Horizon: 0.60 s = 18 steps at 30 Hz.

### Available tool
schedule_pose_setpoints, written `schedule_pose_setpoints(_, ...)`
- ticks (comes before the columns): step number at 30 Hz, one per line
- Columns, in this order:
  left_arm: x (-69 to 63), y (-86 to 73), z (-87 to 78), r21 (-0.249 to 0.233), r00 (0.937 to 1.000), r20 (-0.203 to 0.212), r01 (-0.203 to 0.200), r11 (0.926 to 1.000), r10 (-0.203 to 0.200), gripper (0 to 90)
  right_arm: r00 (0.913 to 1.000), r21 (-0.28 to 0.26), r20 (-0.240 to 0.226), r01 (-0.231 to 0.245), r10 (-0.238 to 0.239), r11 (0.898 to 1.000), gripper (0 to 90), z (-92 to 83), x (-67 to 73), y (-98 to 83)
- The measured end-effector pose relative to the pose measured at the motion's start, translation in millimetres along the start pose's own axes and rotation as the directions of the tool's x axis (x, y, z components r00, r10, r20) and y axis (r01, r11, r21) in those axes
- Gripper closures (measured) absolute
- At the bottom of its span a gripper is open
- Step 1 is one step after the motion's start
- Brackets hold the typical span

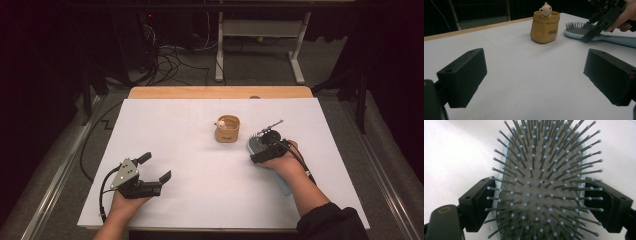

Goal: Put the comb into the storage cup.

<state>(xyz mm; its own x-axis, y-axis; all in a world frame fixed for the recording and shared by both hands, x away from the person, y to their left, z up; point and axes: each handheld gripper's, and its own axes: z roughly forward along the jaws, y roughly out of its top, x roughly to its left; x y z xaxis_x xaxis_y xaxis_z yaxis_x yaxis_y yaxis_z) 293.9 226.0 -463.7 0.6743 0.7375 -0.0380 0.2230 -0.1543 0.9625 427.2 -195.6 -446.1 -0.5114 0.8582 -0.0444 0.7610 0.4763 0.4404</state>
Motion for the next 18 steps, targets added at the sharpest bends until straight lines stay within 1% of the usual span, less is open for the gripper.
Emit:
schedule_pose_setpoints(10, -0.4, -0.1, 0.1, 0.001, 1.0, 0.0, 0.001, 1.0, -0.001, 5.3, 1.0, 0.004, -0.001, -0.001, 0.001, 1.0, 15.1, 0.3, 0.4, -0.1)
schedule_pose_setpoints(12, -0.5, -0.2, -0.1, 0.001, 1.0, 0.001, 0.001, 1.0, -0.001, 5.3, 0.9999, 0.002, -0.006, 0.01, -0.01, 1.0, 15.0, 0.6, -0.6, 0.0)
schedule_pose_setpoints(18, -0.6, -0.2, -0.2, 0.002, 1.0, 0.002, -0.002, 1.0, 0.002, 5.3, 0.9999, 0.001, -0.01, 0.011, -0.011, 1.0, 15.1, 1.3, -1.2, 0.2)
